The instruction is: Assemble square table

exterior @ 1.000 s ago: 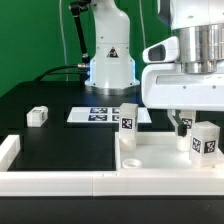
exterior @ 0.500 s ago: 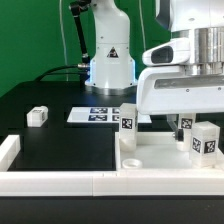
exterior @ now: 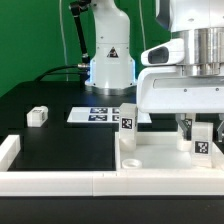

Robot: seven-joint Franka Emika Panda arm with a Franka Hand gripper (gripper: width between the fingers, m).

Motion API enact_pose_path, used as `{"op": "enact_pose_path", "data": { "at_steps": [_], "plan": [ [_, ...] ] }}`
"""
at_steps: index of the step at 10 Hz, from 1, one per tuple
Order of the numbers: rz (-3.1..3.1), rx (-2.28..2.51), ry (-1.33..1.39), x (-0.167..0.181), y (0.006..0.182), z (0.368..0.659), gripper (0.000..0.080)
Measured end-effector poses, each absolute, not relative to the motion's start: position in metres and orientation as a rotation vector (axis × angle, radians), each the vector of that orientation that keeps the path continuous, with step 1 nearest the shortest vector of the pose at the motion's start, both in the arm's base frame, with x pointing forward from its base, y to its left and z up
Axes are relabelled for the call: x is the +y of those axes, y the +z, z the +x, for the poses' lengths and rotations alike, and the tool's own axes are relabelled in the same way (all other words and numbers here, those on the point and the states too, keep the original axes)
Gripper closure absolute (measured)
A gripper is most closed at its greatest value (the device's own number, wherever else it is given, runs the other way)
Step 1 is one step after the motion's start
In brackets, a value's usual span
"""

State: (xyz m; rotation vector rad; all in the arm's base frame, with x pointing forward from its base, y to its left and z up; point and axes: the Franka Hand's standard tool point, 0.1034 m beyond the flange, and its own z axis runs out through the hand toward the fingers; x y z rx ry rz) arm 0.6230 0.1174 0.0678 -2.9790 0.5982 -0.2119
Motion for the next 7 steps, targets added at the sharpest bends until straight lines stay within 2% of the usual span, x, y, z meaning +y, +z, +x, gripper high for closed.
{"op": "enact_pose_path", "data": {
  "at_steps": [5,7],
  "plan": [
    [-2.482,1.733,-0.01,0.1212,0.0704,0.6267,0.0512],
    [-2.214,2.029,0.039,0.1227,0.0689,0.627,0.0511]
  ]
}}
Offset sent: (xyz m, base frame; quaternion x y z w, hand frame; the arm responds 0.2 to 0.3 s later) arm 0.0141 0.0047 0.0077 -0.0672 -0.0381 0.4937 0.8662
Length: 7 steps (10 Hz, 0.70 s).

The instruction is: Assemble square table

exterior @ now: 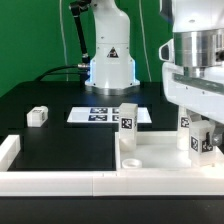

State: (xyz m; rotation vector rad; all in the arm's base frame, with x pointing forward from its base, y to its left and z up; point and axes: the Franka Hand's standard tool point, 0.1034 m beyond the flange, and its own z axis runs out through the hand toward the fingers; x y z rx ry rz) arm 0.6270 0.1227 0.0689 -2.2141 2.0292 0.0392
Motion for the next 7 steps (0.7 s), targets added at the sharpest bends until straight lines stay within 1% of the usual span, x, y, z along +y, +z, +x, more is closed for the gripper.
{"op": "enact_pose_path", "data": {
  "at_steps": [2,3,4,5,6,7],
  "plan": [
    [-2.119,2.147,0.056,0.1264,0.0648,0.6239,0.0511],
    [-2.231,2.055,0.035,0.1282,0.0633,0.6215,0.0477],
    [-2.406,1.893,0.007,0.1296,0.06,0.6167,0.0342],
    [-2.515,1.755,-0.005,0.1305,0.06,0.6162,0.0342],
    [-2.673,1.512,-0.025,0.1315,0.0616,0.6168,0.0197],
    [-2.796,1.281,-0.038,0.1324,0.0628,0.6171,0.0164]
  ]
}}
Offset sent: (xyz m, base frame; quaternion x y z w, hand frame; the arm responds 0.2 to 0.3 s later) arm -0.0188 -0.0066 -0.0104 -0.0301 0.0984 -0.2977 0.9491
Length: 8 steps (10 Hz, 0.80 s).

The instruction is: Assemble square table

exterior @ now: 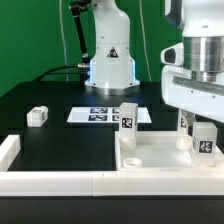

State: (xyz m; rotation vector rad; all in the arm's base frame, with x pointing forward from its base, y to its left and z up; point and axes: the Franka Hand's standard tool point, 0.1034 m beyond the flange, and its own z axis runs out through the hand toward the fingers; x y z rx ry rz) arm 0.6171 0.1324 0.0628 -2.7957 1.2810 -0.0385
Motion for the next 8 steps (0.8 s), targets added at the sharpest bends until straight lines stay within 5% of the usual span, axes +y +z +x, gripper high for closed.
{"op": "enact_pose_path", "data": {
  "at_steps": [8],
  "plan": [
    [-3.096,0.251,-0.147,0.122,0.069,0.628,0.0151]
  ]
}}
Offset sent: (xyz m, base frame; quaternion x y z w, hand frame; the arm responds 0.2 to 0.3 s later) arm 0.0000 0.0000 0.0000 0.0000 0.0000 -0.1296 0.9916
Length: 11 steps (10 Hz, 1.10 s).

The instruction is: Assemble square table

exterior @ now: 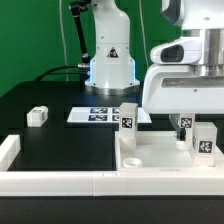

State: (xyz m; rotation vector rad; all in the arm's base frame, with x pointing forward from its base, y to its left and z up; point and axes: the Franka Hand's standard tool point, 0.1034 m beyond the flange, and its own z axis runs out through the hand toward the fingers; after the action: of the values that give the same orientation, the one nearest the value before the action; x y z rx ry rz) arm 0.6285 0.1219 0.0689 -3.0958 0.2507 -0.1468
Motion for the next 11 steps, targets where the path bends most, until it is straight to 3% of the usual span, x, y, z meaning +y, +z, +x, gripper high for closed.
{"op": "enact_pose_path", "data": {
  "at_steps": [2,3,7,11],
  "plan": [
    [-3.096,0.255,-0.147,0.1214,0.0688,0.6285,0.0421],
    [-3.078,0.383,-0.144,0.1213,0.0686,0.6284,0.0511],
    [-2.967,0.866,-0.129,0.1189,0.0687,0.6287,0.0511],
    [-2.549,1.669,0.037,0.1117,0.0724,0.6324,0.0509]
  ]
}}
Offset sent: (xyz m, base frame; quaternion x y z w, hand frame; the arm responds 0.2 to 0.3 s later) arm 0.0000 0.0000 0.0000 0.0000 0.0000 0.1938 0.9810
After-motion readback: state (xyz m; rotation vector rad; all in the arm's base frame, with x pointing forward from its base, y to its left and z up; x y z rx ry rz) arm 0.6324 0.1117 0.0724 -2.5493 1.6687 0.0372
